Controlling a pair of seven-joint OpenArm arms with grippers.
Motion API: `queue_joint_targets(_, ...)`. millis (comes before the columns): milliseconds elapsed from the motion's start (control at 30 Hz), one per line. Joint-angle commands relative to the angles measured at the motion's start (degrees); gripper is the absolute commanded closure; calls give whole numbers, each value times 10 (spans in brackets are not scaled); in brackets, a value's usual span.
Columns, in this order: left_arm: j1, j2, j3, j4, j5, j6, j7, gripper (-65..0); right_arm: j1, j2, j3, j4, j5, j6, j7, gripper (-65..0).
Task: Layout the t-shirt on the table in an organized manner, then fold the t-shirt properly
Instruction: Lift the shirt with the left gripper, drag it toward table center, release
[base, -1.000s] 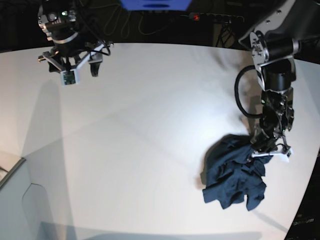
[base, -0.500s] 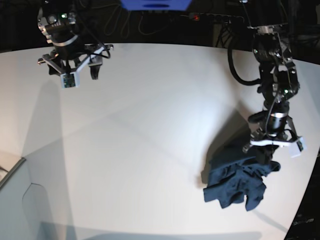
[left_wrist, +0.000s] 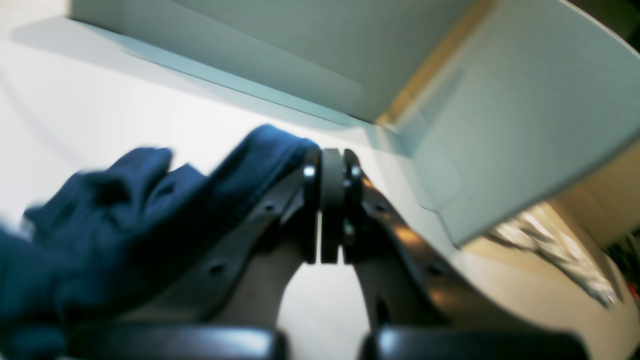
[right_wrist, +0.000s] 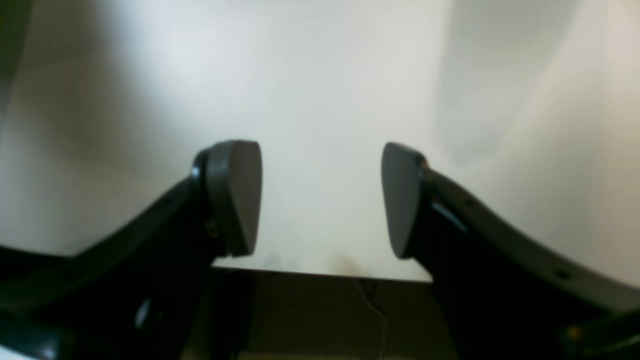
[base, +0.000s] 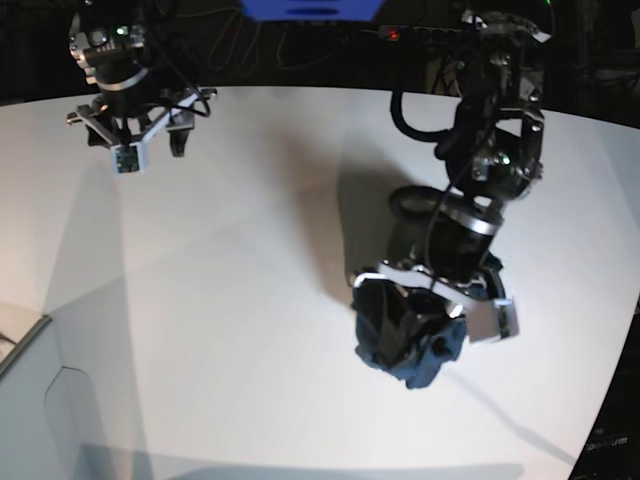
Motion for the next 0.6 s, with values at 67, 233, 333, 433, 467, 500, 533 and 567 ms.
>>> queue_joint_targets(67,-4,-3,41,11,-2,-5,-16,0,-3,1,25,11,-2,0,13,-382)
queue_joint_targets(233,-19,-27,117,-26,-2,-5,-21,0,-3,1,52,11,-2,0,13,-381)
queue_joint_targets(333,-36,-26,145,-61,-2,-5,-21,0,-3,1,54,11,-2,0,13,-381)
queue_joint_targets(433,-69,-21,178,-107,-2,-2,-18,-5,-3,1,54,11,-2,0,13,-381)
queue_joint_targets(467,-80,-21,193,-119,-2,1,-17,-6,-3,1,54,11,-2,0,13,-381)
queue_joint_targets(500,-87,-22,206,-126,-2,2,-17,-8,-3,1,54,11,-2,0,13,-381)
queue_joint_targets(533,-91,-25,218,-128,-3,2,-17,-20,-3,1,54,11,-2,0,13,-381)
queue_joint_targets(567,-95,-27,230,-129,-3,2,-17,-43,-3,1,54,11,-2,0,13,-381)
